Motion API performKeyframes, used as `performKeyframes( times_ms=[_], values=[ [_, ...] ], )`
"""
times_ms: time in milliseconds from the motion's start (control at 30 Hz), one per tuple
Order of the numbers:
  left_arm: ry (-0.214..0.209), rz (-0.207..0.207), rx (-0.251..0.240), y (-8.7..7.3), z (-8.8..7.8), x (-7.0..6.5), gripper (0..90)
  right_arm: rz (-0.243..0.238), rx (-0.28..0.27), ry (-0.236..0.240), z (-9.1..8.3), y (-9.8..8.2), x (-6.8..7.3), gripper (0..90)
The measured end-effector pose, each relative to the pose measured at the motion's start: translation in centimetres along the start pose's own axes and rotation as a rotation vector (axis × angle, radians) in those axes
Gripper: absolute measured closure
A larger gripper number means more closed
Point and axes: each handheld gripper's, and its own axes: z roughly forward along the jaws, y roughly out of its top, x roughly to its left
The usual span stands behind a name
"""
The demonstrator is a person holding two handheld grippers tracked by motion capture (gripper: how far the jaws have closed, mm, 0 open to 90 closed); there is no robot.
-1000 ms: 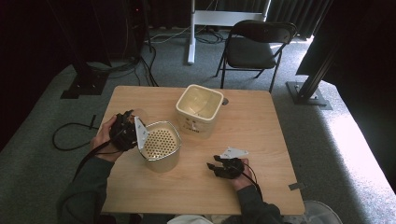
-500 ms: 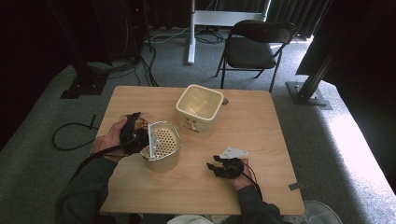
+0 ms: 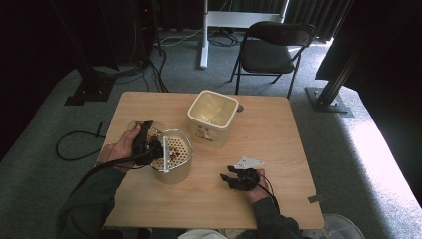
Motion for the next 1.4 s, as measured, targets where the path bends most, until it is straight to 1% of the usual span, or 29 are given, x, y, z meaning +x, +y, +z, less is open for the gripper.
performKeyframes(
  times_ms=[67,100,133,200,300,500,533,600,667,733,767,833,867,900,933,967,1033,1067,1100,1133,1200,1233,1267,1300,1333,1367,1400],
  values=[
    [0.004,0.024,0.009,0.0,0.03,-0.16,35.7,0.0,-0.001,0.0,0.0,0.0,0.0,51.6],
    [0.004,0.024,0.009,0.0,0.03,-0.16,35.7,-0.001,0.0,0.0,0.01,0.0,0.0,51.6],
    [0.009,0.04,0.012,0.04,-0.01,-0.27,35.8,0.0,0.001,0.001,0.01,0.0,0.02,51.6],
    [0.013,0.056,0.01,0.11,-0.06,-0.33,35.7,0.001,0.002,0.001,0.03,0.0,0.03,51.6],
    [0.017,0.06,0.007,0.14,-0.13,-0.27,35.8,0.0,0.002,0.001,0.04,0.0,0.04,51.6],
    [0.041,0.091,0.016,0.14,-0.13,-0.26,35.8,0.0,0.002,0.001,0.04,0.0,0.05,51.7],
    [0.043,0.102,0.015,0.22,-0.12,-0.26,35.8,0.001,0.002,0.002,0.04,-0.01,0.05,51.6],
    [0.042,0.106,0.009,0.3,-0.12,-0.28,35.8,0.0,0.005,0.001,0.08,-0.01,0.06,51.6],
    [0.045,0.121,0.003,0.6,-0.16,-0.4,35.8,0.0,0.006,0.002,0.13,-0.01,0.11,51.6],
    [0.05,0.134,0.003,0.54,-0.11,-0.4,35.8,-0.001,0.004,0.001,0.12,0.0,0.12,51.6],
    [0.05,0.134,0.003,0.54,-0.11,-0.4,35.9,-0.001,0.004,0.001,0.12,0.0,0.12,51.6],
    [0.058,0.127,0.031,0.05,0.16,-0.09,35.9,0.0,0.002,0.002,0.05,0.0,0.08,51.6],
    [0.061,0.119,0.032,-0.08,0.23,-0.08,35.9,0.0,-0.001,0.001,0.0,-0.01,0.05,51.6],
    [0.065,0.127,0.034,-0.09,0.2,-0.02,35.9,0.001,-0.001,0.001,-0.01,-0.01,0.04,51.6],
    [0.068,0.136,0.032,0.07,0.02,-0.04,35.9,0.001,-0.001,0.001,-0.01,-0.02,0.03,51.6],
    [0.07,0.139,0.016,0.29,-0.19,-0.12,35.9,0.0,0.0,0.001,0.02,-0.02,0.04,51.6],
    [0.078,0.167,-0.004,0.74,-0.64,-0.21,35.9,0.0,0.003,0.001,0.08,0.0,0.08,51.6],
    [0.083,0.175,-0.004,0.72,-0.58,-0.19,36.0,-0.001,0.003,0.001,0.09,0.01,0.1,51.6],
    [0.087,0.176,0.011,0.57,-0.37,-0.02,36.0,-0.001,0.003,0.001,0.07,0.03,0.13,51.6],
    [0.087,0.168,0.027,0.32,-0.12,0.12,36.0,-0.004,0.0,0.002,0.05,0.03,0.13,51.6],
    [0.087,0.168,0.027,0.32,-0.12,0.12,36.0,-0.004,-0.003,0.002,0.02,0.03,0.13,51.6],
    [0.093,0.191,0.027,0.34,-0.29,-0.06,36.0,0.001,-0.002,0.002,0.0,0.02,0.07,51.6],
    [0.093,0.208,0.018,0.44,-0.45,-0.19,36.0,0.001,-0.001,0.002,0.04,0.01,0.03,51.6],
    [0.093,0.208,0.018,0.44,-0.45,-0.19,36.1,0.001,-0.001,0.002,0.04,0.01,0.03,51.6],
    [0.103,0.215,0.036,0.18,-0.19,-0.07,36.1,0.001,0.001,0.002,0.06,0.02,0.07,51.6],
    [0.103,0.215,0.036,0.18,-0.19,-0.07,36.1,-0.003,-0.001,0.002,0.03,0.03,0.1,51.6],
    [0.103,0.205,0.052,0.11,0.0,-0.01,36.0,-0.003,-0.003,0.003,0.02,0.03,0.11,51.6]
  ],
)
